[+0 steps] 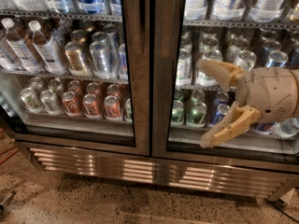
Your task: Open right fridge door
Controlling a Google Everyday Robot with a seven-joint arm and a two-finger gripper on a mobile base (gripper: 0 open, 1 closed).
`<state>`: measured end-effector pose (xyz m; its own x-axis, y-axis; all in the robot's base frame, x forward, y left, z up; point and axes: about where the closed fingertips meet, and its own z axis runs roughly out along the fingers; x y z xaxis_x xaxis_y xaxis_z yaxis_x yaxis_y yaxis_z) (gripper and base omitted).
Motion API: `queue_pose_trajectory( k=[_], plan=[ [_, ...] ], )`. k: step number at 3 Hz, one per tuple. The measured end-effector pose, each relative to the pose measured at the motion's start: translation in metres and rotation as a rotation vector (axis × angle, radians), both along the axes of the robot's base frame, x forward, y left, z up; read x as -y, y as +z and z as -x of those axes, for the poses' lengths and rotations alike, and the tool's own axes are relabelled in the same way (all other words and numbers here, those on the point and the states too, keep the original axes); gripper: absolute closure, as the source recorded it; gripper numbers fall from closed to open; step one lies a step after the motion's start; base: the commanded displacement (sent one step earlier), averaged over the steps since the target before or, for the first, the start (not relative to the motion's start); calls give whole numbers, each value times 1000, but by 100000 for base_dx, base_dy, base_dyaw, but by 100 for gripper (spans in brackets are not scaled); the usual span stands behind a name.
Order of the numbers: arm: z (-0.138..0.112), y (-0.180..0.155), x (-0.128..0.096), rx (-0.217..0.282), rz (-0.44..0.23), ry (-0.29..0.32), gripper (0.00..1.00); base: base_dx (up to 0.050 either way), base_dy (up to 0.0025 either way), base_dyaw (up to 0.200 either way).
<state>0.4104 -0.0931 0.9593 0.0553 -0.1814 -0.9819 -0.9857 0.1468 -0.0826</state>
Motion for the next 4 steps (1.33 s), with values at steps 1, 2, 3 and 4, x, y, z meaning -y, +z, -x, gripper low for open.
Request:
queue_pose_trajectory(
  k=[1, 2, 3, 4],
  plan=[
    [0, 0, 0, 0, 0, 1, 0, 0, 0, 0],
    [4, 18, -9, 34, 17, 3, 0, 0, 0, 0],
    [12, 44, -20, 79, 34, 8, 0, 0, 0, 0],
    [12, 44, -20, 79, 34, 8, 0, 0, 0, 0]
  ],
)
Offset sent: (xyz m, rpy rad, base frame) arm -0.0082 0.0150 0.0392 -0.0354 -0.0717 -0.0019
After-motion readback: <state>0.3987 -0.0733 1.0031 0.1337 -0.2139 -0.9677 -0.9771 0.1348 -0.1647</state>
